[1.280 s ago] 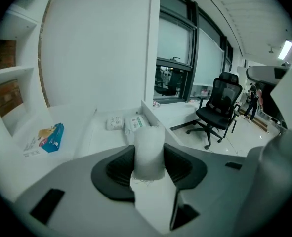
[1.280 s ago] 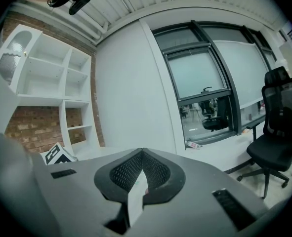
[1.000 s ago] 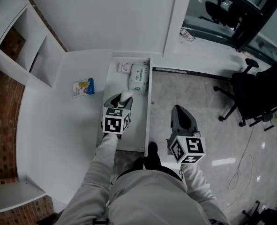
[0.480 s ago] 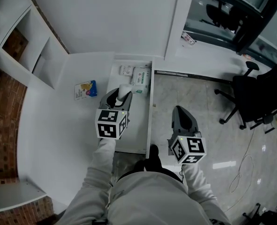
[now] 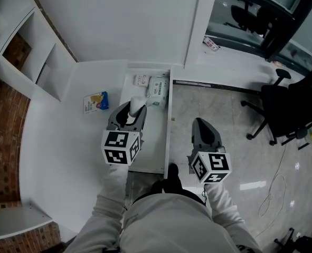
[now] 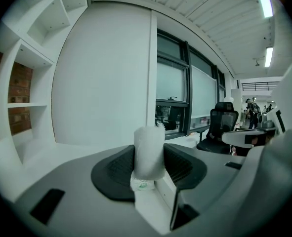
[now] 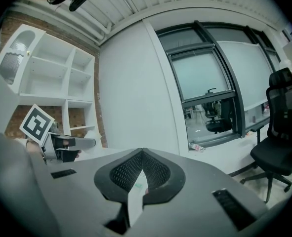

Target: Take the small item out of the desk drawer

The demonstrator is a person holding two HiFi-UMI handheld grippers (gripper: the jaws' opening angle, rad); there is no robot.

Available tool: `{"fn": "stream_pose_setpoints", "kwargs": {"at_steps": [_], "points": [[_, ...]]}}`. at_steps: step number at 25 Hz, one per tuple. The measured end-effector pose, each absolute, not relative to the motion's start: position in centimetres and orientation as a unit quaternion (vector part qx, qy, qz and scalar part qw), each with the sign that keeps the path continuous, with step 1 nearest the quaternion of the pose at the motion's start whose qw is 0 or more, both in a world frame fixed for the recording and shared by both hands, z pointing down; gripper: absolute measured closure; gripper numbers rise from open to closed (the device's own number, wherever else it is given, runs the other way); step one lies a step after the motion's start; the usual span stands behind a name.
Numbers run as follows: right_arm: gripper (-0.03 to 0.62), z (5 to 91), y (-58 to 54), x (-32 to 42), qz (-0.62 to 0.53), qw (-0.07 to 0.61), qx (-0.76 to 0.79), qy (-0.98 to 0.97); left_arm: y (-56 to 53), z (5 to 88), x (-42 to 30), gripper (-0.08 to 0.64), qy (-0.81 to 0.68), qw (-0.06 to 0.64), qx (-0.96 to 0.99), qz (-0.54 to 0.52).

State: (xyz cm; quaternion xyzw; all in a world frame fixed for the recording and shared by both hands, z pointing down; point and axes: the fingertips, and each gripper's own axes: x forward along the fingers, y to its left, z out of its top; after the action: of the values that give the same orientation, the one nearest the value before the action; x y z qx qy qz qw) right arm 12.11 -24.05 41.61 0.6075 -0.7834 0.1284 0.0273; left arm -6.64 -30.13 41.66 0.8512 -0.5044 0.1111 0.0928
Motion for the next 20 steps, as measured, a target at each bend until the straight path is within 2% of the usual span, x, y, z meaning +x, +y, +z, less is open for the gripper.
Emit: {"fn": "stream_pose_setpoints", "kwargs": {"at_steps": [20], "points": [[0.565, 41.1, -23.8, 11.8, 0.113, 0.048, 0.590, -0.798, -28.9, 38.9, -7.9, 0.370, -0.526, 0.077, 0.845, 0.066]]}}
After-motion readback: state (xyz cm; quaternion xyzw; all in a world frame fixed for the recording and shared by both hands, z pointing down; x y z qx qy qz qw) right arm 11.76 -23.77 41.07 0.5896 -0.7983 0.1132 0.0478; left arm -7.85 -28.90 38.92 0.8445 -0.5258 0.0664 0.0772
